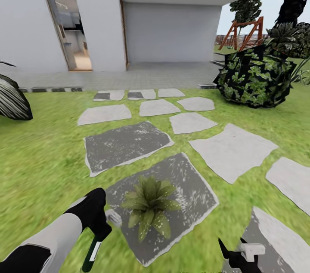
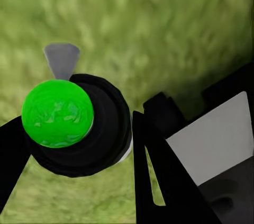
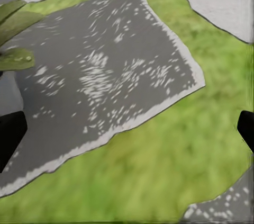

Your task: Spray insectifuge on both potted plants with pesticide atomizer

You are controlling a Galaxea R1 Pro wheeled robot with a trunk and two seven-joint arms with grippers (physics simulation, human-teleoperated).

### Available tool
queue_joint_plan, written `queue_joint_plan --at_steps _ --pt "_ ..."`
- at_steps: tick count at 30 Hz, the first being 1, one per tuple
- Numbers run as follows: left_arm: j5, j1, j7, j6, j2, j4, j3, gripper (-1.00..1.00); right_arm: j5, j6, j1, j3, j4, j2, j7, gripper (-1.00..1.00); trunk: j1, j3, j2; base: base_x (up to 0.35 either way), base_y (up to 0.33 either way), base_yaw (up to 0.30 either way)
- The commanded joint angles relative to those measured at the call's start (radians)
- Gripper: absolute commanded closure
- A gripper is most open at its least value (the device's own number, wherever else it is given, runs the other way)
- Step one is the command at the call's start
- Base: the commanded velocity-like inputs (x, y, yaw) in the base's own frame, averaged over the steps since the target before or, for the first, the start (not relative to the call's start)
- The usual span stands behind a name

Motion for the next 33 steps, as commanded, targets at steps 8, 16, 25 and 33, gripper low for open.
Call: queue_joint_plan --at_steps 8,16,25,33 --pt "0.004 0.0 -0.009 -0.011 -0.018 -0.01 -0.003 1.0 0.006 -0.003 -0.002 -0.008 -0.001 0.001 0.008 -1.0 0.0 -0.001 0.0 0.001 0.001 -0.293" --pt "0.004 0.027 -0.009 -0.012 -0.01 0.023 -0.007 1.0 0.006 -0.003 -0.002 -0.008 -0.001 0.001 0.008 -1.0 0.0 -0.001 0.0 0.0 0.0 -0.219" --pt "0.003 0.044 -0.009 -0.011 0.002 0.014 0.002 1.0 0.006 -0.003 -0.002 -0.008 -0.001 0.001 0.008 -1.0 0.0 -0.001 0.0 0.0 0.073 -0.005" --pt "0.004 0.045 -0.009 -0.011 -0.001 0.012 0.002 1.0 0.006 -0.003 -0.002 -0.008 -0.001 0.001 0.008 -1.0 0.0 -0.001 0.0 0.0 0.298 -0.008"
